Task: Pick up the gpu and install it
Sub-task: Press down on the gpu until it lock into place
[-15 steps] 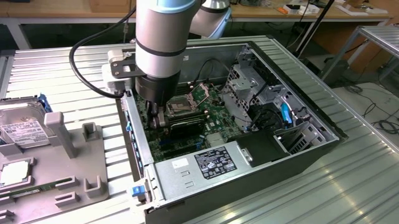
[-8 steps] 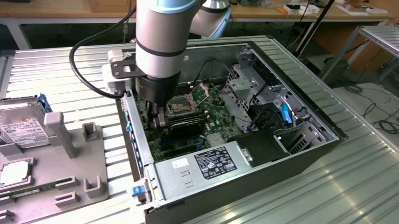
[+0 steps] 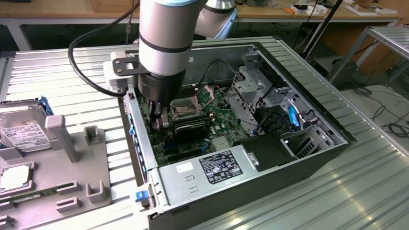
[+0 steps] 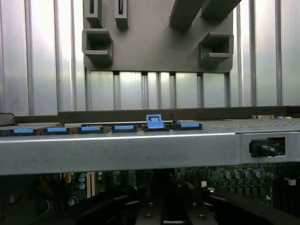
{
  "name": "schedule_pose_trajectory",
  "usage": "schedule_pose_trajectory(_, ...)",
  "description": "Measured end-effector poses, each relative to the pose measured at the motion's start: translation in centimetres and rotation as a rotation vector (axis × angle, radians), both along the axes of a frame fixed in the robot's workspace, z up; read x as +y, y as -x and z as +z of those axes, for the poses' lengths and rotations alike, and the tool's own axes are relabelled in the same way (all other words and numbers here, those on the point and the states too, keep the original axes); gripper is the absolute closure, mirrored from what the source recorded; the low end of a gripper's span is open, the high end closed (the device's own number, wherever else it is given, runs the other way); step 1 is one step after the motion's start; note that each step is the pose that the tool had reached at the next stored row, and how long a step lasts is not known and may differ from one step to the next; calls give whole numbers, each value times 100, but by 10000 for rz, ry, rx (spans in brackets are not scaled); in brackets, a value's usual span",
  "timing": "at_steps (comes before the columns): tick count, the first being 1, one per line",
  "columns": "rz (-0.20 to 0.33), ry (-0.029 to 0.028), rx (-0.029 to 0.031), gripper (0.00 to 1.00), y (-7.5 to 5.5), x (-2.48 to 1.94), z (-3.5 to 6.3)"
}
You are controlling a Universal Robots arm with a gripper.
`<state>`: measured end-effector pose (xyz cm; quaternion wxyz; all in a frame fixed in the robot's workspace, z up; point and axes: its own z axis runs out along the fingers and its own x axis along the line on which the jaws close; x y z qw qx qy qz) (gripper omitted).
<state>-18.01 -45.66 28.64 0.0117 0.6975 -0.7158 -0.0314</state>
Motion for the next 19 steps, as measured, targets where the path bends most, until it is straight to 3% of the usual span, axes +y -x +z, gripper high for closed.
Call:
schedule_pose_trajectory(3,4,-6,7,89,-39,0,51)
schedule_pose_trajectory(5,31,-10,-38,89,-134,0,50)
schedule_pose_trajectory(7,48,-10,-127,89,-176,0,45)
schedule_pose_trajectory(10,110,-6,-334,89,-289,0,23)
schedule_pose_trajectory(15,226,14,-547,89,-413,-1,-10)
schedule_pose_trajectory(19,318,31,-652,89,-482,-1,-35)
